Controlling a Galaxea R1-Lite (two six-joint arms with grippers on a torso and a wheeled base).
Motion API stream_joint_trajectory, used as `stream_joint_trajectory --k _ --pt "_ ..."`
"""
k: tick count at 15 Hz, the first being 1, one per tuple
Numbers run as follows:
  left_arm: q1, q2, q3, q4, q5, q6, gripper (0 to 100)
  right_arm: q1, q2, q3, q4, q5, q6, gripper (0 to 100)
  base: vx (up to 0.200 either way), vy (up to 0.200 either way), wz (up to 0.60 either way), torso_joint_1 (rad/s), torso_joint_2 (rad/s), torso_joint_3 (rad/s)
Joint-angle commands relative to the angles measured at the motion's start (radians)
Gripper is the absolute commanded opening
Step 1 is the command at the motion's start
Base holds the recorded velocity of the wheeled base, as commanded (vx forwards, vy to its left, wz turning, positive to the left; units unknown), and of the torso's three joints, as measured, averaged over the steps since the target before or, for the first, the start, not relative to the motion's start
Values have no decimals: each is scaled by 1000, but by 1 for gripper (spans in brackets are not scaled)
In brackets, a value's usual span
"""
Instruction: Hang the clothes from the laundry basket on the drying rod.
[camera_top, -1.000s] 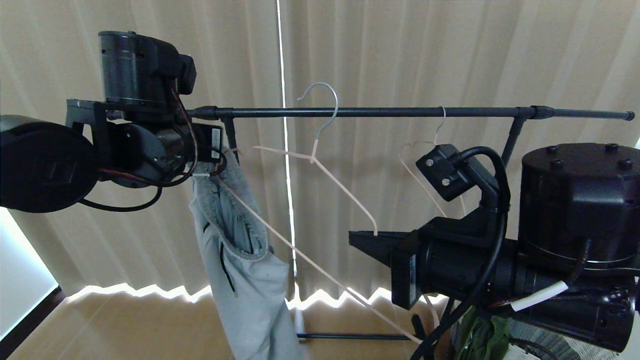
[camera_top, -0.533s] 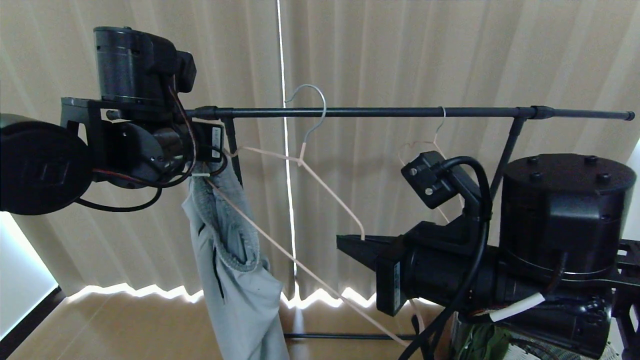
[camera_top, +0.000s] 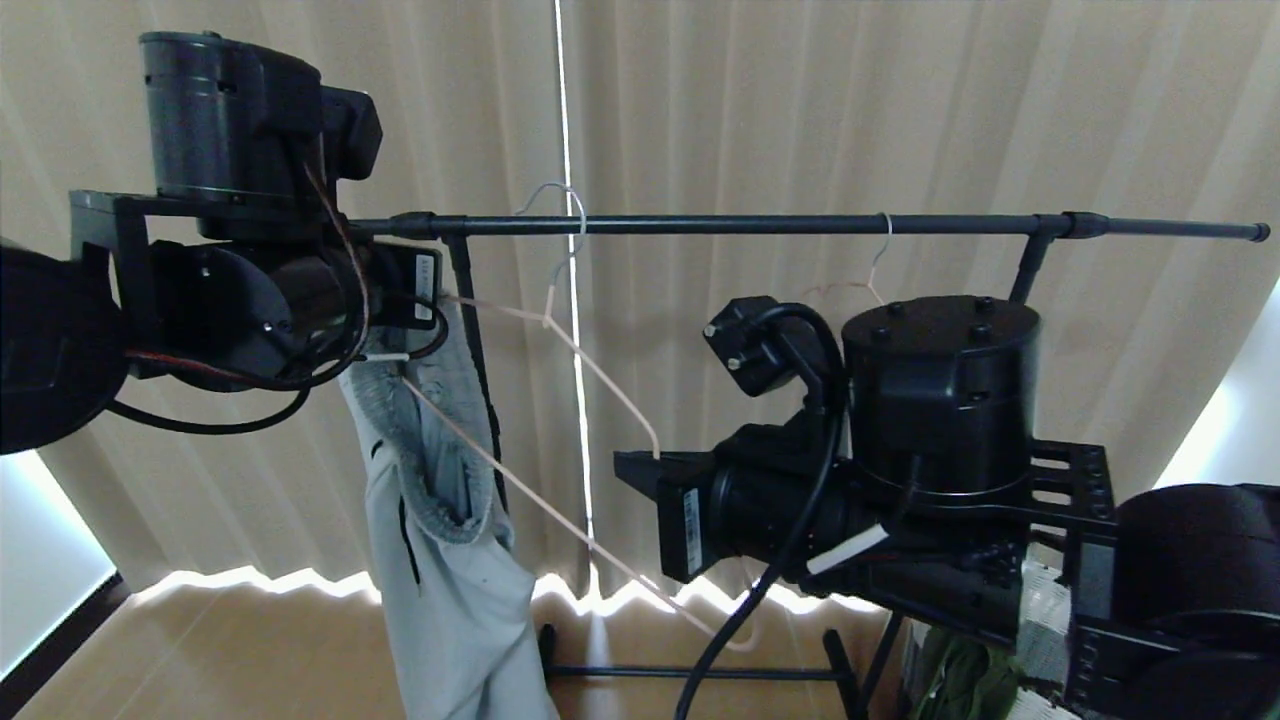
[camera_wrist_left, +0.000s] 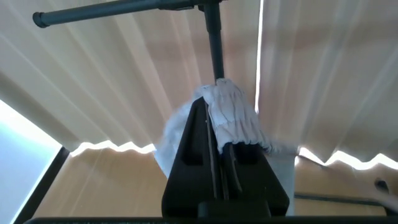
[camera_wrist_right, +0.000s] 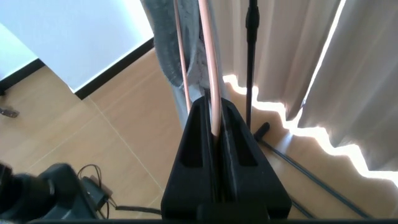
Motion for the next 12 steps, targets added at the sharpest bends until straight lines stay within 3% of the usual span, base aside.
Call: stream_joint_trajectory --k 1,6,12 --pt "-35 -56 24 18 0 -2 0 -1 64 -34 -1 0 1 0 0 0 0 0 0 0" --pt "-146 -115 78 21 0 1 0 -1 95 -70 -1 0 2 0 0 0 0 0 0 0" --pt "-202 -123 92 43 0 1 0 -1 89 -62 -1 -1 5 0 0 0 0 0 0 0"
